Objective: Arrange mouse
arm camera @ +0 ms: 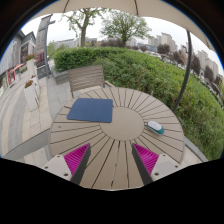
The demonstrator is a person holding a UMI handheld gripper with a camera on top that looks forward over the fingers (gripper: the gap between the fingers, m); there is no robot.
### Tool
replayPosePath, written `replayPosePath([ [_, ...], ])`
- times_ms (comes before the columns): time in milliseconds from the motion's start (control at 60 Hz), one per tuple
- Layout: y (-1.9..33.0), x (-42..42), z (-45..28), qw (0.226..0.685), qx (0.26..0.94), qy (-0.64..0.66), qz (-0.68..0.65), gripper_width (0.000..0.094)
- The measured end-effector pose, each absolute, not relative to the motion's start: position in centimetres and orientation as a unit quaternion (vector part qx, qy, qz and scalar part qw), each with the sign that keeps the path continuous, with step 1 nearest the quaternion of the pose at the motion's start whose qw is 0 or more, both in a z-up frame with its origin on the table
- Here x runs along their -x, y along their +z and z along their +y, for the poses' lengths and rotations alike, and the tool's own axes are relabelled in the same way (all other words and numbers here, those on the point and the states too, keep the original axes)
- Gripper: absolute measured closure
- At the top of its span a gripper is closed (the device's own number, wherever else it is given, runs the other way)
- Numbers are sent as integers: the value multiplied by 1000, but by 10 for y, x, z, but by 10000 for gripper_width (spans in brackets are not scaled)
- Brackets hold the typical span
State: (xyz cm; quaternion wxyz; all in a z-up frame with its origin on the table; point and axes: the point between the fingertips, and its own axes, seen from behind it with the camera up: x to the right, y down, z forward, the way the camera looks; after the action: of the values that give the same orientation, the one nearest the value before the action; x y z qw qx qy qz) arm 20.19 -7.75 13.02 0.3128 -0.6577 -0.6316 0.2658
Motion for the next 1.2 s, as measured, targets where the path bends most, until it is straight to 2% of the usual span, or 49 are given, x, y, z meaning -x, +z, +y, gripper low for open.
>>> replayPosePath([
  [50,127,-214,-52,314,666,260,-624,83],
  [67,129,-204,-68,317,670,256,-621,83],
  [183,105,-204,-12,325,684,237,-608,83],
  [383,87,-210,67,342,709,210,-580,82],
  [617,69,-198,134,374,701,216,-568,81],
  [1100,-2,-92,188,369,690,252,-570,83],
  [1200,-2,-71,189,370,680,251,-581,84],
])
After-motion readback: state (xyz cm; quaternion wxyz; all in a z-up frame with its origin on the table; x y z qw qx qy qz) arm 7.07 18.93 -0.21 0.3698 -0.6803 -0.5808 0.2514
